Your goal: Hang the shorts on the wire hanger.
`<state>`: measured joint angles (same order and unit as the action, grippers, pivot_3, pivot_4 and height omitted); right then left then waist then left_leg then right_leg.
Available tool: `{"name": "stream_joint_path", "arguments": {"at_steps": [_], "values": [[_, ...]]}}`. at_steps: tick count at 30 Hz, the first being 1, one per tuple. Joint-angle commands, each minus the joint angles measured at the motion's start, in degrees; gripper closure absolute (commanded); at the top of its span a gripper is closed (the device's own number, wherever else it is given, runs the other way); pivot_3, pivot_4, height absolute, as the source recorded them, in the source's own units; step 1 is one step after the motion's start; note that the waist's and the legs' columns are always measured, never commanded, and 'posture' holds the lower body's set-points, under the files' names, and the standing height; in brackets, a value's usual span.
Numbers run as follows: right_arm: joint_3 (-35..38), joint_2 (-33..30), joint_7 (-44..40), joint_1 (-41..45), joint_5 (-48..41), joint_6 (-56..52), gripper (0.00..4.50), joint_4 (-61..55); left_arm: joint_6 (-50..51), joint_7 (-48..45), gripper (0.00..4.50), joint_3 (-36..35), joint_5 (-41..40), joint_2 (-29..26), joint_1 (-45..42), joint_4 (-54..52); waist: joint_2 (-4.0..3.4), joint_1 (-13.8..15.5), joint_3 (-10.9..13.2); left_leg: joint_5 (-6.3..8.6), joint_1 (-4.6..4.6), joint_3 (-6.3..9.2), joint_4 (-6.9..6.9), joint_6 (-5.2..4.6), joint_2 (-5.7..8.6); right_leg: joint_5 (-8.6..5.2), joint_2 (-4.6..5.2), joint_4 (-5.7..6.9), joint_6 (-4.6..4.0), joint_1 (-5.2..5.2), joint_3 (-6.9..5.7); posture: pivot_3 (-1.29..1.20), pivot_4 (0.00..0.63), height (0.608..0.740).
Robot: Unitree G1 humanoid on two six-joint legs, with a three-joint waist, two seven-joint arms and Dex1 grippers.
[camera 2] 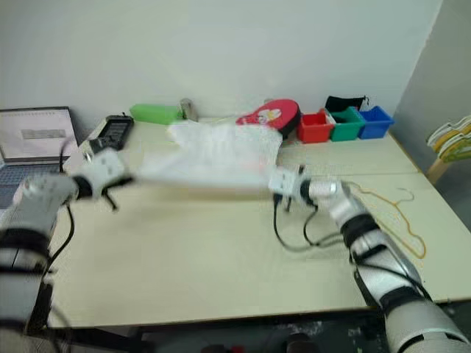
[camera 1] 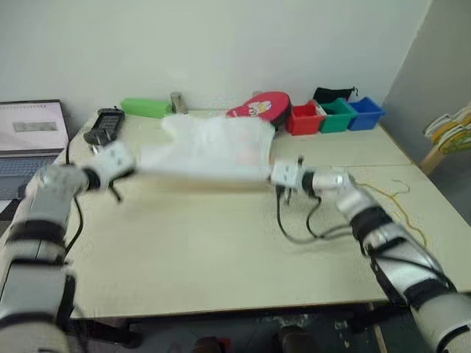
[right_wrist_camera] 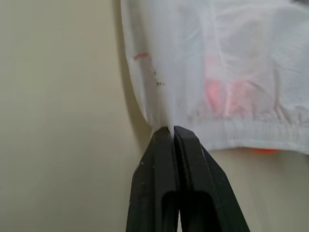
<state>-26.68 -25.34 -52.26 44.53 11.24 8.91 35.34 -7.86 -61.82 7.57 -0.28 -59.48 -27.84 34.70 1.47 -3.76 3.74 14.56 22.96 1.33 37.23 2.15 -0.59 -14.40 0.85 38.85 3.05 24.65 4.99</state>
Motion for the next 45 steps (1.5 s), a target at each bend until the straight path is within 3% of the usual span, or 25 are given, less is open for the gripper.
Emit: {"name": "stream_joint_path", "arguments": {"at_steps": [1, 4, 6, 8, 15, 22, 30, 38, 39, 40, 45], "values": [[0.76, -4.37, -6.45, -3.18, -0.23, -8.29, 4.49, -14.56, 5.96, -11.51, 4.48, -4.88, -8.68, -8.47, 15.84, -22.53, 0.0, 0.34, 0.05, 0.0, -0.1, 0.0, 0.03, -0.01, -0.07, -0.05, 0.01, 0.07, -0.08, -0.02, 0.02, 0.1, 0.045, 0.74], [0.26, -6.32, -8.69, -5.72, 0.4, -11.65, 4.49, -19.65, 10.69, -12.41, 4.48, -7.41, -10.87, -10.45, 24.28, -31.16, -0.03, 0.96, 0.28, 0.01, -0.84, -0.08, -0.05, -0.02, -0.17, -0.28, -0.26, 0.09, -0.5, -0.66, -0.09, 0.09, 0.048, 0.74], [0.11, -8.4, -12.45, -7.18, -0.5, -15.15, 4.49, -23.79, 10.74, -10.53, 4.48, -7.5, -8.54, -10.66, 26.04, -32.26, 0.07, 2.03, 0.84, -0.02, -1.94, -0.16, -0.17, -0.07, -0.23, -0.84, -0.41, 0.15, -0.92, -1.62, -0.13, 0.08, 0.051, 0.74], [-0.33, -11.33, -17.29, -9.28, -1.64, -17.98, 4.49, -28.79, 9.97, -9.63, 4.48, -7.22, -6.57, -10.81, 26.92, -32.38, 0.02, 2.6, 1.16, -0.14, -2.31, 0.0, -0.21, -0.26, -0.34, -0.97, -0.67, 0.17, -1.21, -1.96, -0.07, 0.08, 0.051, 0.74], [-1.23, -21.92, -26.86, -19.92, -4.88, -25.87, 4.49, -47.09, 7.21, -9.35, 4.48, -5.84, -3.83, -10.06, 29.44, -33.92, 0.12, 3.6, 1.13, -0.21, -2.26, -0.27, -0.02, -0.31, -0.37, -0.97, -0.71, 0.15, -1.23, -2.07, 0.16, 0.07, 0.046, 0.74], [-0.78, -22.1, -23.41, -22.49, -4.4, -33.06, 4.49, -51.33, 5.75, -10.42, 4.48, -4.39, -2.63, -9.33, 29.28, -34.14, 0.22, 3.38, 1.12, -0.06, -2.08, -0.43, -0.24, -0.15, -0.41, -0.98, -0.81, 0.1, -1.15, -1.77, 0.31, 0.04, 0.037, 0.74], [0.01, -26.2, -28.54, -24.99, -13.26, -45.58, 4.49, -60.8, 2.43, -10.07, 4.48, -0.05, 1.2, -6.76, 25.04, -30.98, 0.28, 3.45, 1.05, -0.06, -2.1, -0.45, -0.22, -0.14, -0.54, -0.98, -0.95, 0.12, -1.17, -1.74, 0.3, 0.01, 0.031, 0.74], [-0.08, -28.74, -26.54, -26.08, -14.98, -45.38, 4.49, -60.78, 2.1, -11.99, 4.48, 1.81, 1.04, -4.62, 23.03, -30.71, 0.24, 3.15, 1.05, -0.06, -2.21, -0.62, -0.17, -0.13, -0.65, -0.98, -0.95, 0.11, -1.17, -1.5, 0.37, -0.01, 0.046, 0.74], [0.32, -28.98, -26.35, -25.98, -15.23, -45.63, 4.07, -60.26, 2.78, -13.1, 4.01, 1.93, 0.25, -4.64, 23.14, -31.27, 0.24, 3.07, 1.06, -0.06, -2.21, -0.65, -0.16, -0.13, -0.66, -0.98, -0.95, 0.1, -1.17, -1.49, 0.39, -0.03, 0.049, 0.74], [0.61, -29.4, -26.36, -25.88, -15.41, -45.78, 3.99, -60.2, 2.84, -14.56, 3.92, 1.97, -0.63, -4.84, 23.2, -31.38, 0.24, 2.92, 1.06, -0.06, -2.2, -0.68, -0.17, -0.13, -0.66, -0.98, -0.95, 0.1, -1.17, -1.48, 0.41, -0.03, 0.051, 0.74], [2.91, -32.16, -26.48, -27.3, -17.72, -46.22, 2.75, -62.48, 4.29, -18.06, 2.89, 2.07, -2.35, -4.92, 22.94, -32.79, 0.24, 1.71, 1.06, -0.01, -2.12, -0.94, -0.2, -0.05, -0.75, -0.98, -0.95, 0.07, -1.16, -1.56, 0.56, -0.07, 0.048, 0.74]]}}
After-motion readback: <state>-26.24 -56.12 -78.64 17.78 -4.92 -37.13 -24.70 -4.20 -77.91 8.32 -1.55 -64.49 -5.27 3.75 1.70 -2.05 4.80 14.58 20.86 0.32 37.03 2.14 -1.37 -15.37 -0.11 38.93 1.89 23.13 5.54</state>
